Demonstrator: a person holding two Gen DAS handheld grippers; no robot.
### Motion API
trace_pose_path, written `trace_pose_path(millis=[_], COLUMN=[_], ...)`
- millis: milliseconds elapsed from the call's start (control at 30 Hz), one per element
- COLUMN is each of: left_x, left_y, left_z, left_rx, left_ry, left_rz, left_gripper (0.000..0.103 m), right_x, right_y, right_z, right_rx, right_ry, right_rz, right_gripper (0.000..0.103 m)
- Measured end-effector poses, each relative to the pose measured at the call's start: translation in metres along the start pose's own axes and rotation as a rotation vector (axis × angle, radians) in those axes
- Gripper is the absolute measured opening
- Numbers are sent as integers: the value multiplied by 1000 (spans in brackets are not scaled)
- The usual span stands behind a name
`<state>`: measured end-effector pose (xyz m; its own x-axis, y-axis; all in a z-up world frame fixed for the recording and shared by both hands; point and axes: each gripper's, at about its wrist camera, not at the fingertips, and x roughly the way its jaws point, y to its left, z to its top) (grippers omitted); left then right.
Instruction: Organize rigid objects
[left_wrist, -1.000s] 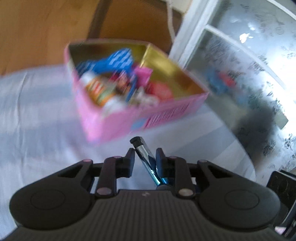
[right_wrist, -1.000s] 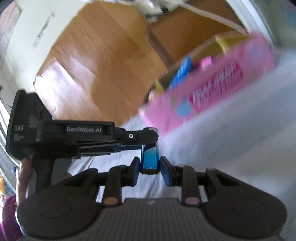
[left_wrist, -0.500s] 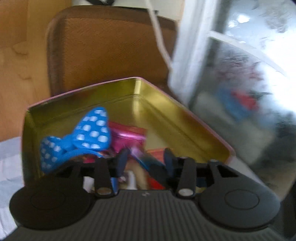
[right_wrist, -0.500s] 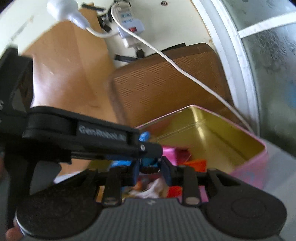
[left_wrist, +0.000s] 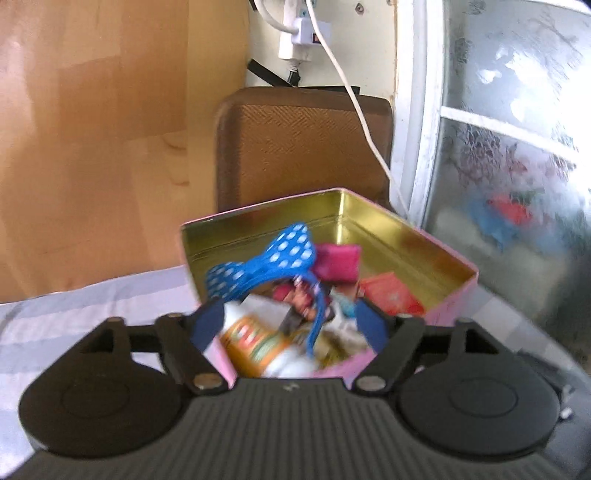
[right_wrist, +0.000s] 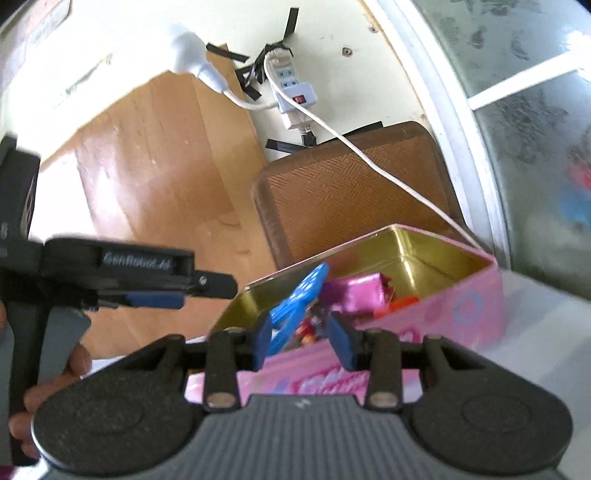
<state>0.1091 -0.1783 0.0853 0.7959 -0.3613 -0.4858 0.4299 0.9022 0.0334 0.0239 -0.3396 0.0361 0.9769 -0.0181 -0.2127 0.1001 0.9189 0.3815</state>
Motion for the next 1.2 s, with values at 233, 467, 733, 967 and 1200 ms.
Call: trace_pose_path(millis=[233,467,733,967,1200], left_x=[-45,-74,-92,-100,-99], left_y=[6,21,29,33,38], left_z=[-41,-70,-98,-117,-121], left_rx=[26,-30,-61,-47,-45], left_ry=[-4,46,27,28,34], left_rz=[116,146,180,211,226], left_gripper=[103,103,103,103,103], right_x=[-43,-61,-81,-83,-84], right_y=[24,46,77,87,94], right_z=[-11,-28,-46,-60,-62], right_rx=[6,-5,-27,3,-7], right_ry=[43,121,171,218,200], right_rz=[-72,-97,-72,-69,-99], right_gripper=[40,43,59,86,90])
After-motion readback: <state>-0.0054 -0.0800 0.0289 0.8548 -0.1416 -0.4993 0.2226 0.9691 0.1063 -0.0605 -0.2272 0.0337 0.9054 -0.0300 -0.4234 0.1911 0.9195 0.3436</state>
